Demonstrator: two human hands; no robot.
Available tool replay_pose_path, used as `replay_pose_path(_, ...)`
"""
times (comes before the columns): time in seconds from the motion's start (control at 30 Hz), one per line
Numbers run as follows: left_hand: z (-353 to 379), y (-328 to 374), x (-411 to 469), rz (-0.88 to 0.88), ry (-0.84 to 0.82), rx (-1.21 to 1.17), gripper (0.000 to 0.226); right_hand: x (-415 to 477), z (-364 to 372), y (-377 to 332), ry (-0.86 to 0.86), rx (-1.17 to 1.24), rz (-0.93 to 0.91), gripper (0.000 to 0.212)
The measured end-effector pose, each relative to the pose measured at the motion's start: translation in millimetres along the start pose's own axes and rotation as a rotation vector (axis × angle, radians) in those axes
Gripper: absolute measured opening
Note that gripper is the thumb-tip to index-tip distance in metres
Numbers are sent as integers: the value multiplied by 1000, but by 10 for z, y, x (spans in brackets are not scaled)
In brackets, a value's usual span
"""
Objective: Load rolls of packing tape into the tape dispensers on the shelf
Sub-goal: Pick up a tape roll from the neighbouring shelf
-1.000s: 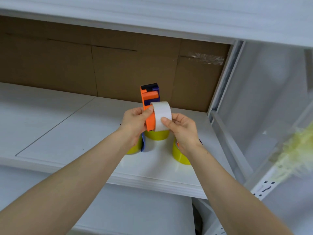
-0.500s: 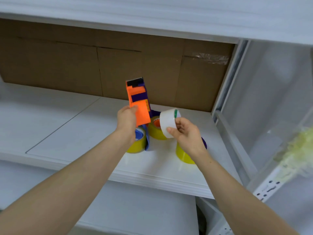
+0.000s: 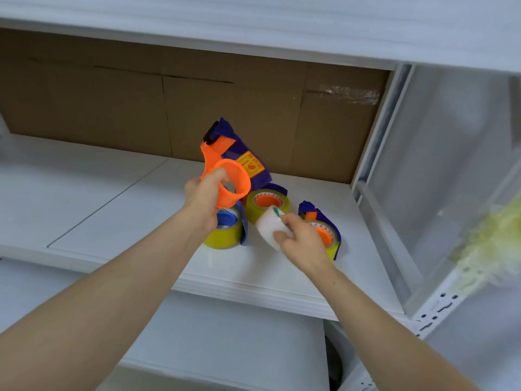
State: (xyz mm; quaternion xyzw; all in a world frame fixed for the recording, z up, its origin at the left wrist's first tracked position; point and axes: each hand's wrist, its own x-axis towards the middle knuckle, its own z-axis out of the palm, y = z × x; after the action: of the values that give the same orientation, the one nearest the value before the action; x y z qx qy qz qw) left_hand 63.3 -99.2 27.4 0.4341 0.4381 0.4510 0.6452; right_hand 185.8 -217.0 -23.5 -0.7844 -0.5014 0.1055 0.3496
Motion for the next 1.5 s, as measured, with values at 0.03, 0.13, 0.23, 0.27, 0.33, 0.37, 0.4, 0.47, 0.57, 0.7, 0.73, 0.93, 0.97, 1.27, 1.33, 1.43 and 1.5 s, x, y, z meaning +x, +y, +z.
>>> replay_pose_path(0.03, -6, -11, -15, -47, -21, 1, 28, 20, -51, -6, 60, 122, 65, 25)
replay_pose_path(0.13, 12, -55, -96, -104, -80, 94, 15, 112, -210, 0, 225, 401, 172, 21)
replay_pose_path(0.23, 45, -160, -131, -121, -109, 163, 21, 160, -322, 36, 238, 485, 248, 19)
replay_pose_path(0.27, 42, -188, -146, -134, -113, 160, 21, 162, -347, 55, 231, 532, 277, 18)
replay_pose_path(0.33, 27, -236, -159, -152, -102, 152, 18, 160, -379, 95, 224, 622, 323, 15)
replay_pose_path(0.37, 11, -254, -156, -154, -81, 174, 16, 154, -387, 114, 222, 646, 337, 14)
replay_pose_path(0.4, -11, -263, -161, -149, -57, 196, 15, 148, -385, 130, 219, 666, 350, 12)
replay_pose_path(0.47, -70, -286, -166, -118, -4, 247, 15, 143, -368, 153, 228, 710, 381, 11)
replay_pose_path(0.57, -176, -342, -210, -91, 47, 308, 19, 157, -331, 189, 290, 808, 409, 19)
replay_pose_path(0.7, -304, -450, -332, -52, 76, 382, 20, 162, -258, 181, 322, 909, 404, 25)
replay_pose_path(0.73, -319, -480, -360, -37, 77, 409, 20, 162, -237, 170, 332, 917, 394, 27)
replay_pose_path(0.93, -253, -613, -517, 68, -21, 651, 28, 15, -258, 186, 485, 912, 285, 24)
replay_pose_path(0.97, -236, -627, -528, 87, -51, 693, 28, -31, -288, 191, 527, 891, 253, 22)
replay_pose_path(1.27, -25, -856, -286, 166, -269, 1054, 37, -274, -468, 251, 741, 838, 218, 14)
replay_pose_path(1.33, 18, -925, -200, 136, -271, 1031, 41, -305, -466, 248, 744, 839, 223, 14)
replay_pose_path(1.43, 79, -999, -138, 151, -268, 985, 47, -351, -470, 242, 713, 845, 243, 15)
replay_pose_path(1.5, 96, -1011, -150, 177, -292, 983, 48, -379, -466, 233, 671, 863, 260, 16)
